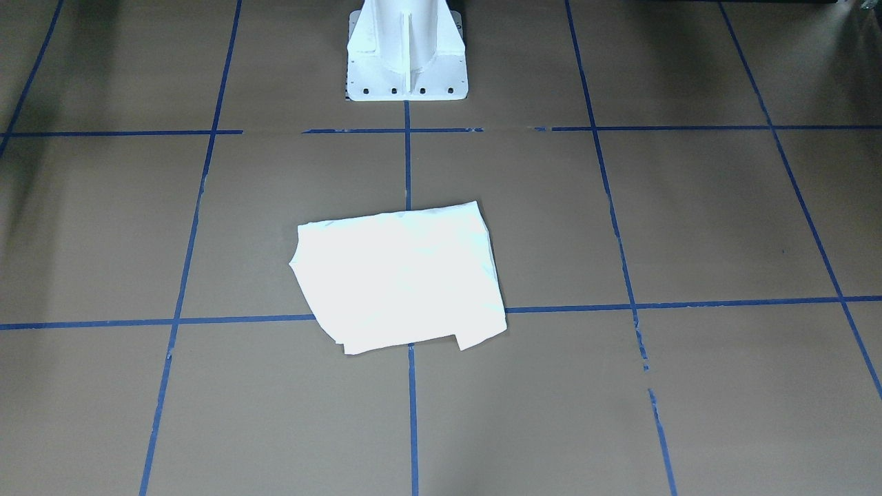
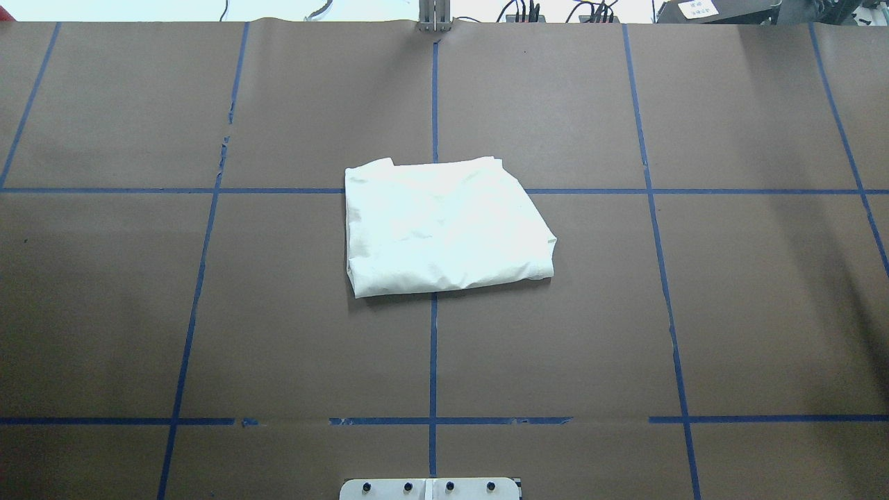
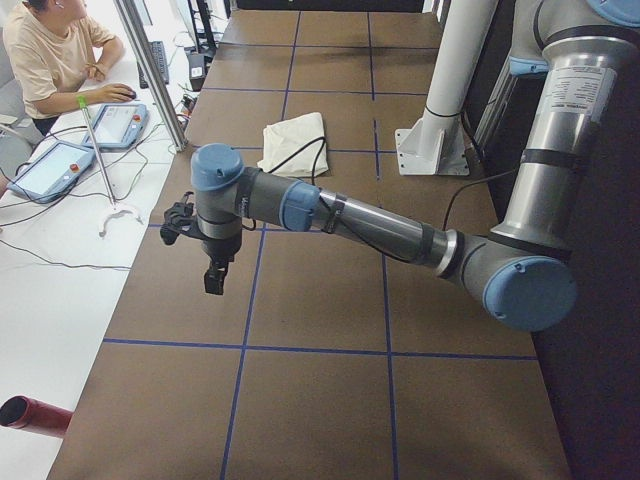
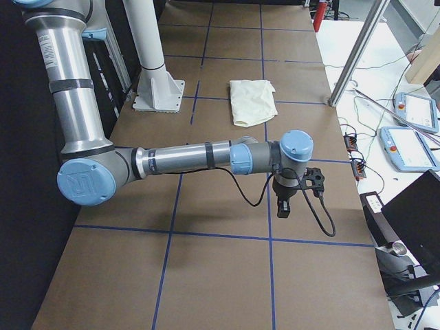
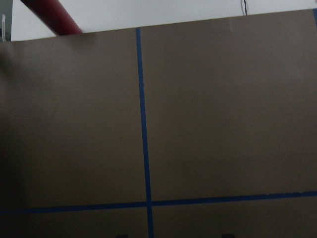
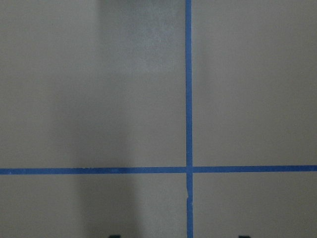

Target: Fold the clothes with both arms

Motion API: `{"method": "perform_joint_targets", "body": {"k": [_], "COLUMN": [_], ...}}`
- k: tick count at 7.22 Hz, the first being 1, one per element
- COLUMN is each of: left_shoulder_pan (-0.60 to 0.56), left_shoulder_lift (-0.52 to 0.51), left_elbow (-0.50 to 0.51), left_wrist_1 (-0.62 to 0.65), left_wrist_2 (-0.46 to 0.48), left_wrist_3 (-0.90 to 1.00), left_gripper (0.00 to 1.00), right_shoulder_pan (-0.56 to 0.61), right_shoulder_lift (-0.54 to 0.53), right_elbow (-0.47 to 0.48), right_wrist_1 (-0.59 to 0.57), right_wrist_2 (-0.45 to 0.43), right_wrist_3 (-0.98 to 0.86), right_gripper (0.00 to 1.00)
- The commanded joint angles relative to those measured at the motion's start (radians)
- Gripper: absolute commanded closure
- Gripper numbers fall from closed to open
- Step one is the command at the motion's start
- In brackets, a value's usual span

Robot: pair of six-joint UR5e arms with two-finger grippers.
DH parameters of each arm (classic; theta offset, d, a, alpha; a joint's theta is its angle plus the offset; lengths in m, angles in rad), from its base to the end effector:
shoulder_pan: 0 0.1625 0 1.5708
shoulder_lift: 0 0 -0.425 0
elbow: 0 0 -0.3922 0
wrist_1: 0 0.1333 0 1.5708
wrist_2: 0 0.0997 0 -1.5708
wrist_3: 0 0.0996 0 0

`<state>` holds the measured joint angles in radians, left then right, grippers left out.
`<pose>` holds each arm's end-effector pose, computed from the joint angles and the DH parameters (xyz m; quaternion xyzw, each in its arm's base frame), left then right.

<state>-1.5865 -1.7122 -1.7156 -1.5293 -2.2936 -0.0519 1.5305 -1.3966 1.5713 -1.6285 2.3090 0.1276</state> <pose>-0.0761 -0.5498 0.5208 0.1078 0.3529 0.0118 0.9293 0.0434 -0.5697 0.5744 0.0241 -0.3635 0.0196 0.9311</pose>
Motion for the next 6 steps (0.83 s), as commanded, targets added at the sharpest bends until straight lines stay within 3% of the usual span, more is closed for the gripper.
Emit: {"method": "perform_joint_targets", "body": {"k": [1,3,4,6], "left_shoulder_pan": [0.006,0.008,0.008,0.008], "left_shoulder_lift": [0.113,0.115,0.117,0.123], "left_elbow": [-0.012,0.003,-0.022,-0.033], "left_wrist_1": [-0.121,-0.129,-0.129,-0.13], "left_wrist_2": [-0.001,-0.009,-0.132,-0.21], "left_wrist_3": [0.012,0.006,0.004,0.014], "left_gripper": [0.0,0.0,0.0,0.0], "right_shoulder_pan": [-0.025,-0.05,-0.05,-0.043], "right_shoulder_lift": [-0.031,-0.057,-0.062,-0.081], "right_elbow": [0.029,0.044,0.052,0.059], "right_wrist_1": [-0.017,-0.014,-0.01,-0.007], "right_wrist_2": [-0.002,0.029,0.024,0.094], "right_wrist_3": [0.003,0.01,0.01,0.0], "right_gripper": [0.0,0.0,0.0,0.0]}}
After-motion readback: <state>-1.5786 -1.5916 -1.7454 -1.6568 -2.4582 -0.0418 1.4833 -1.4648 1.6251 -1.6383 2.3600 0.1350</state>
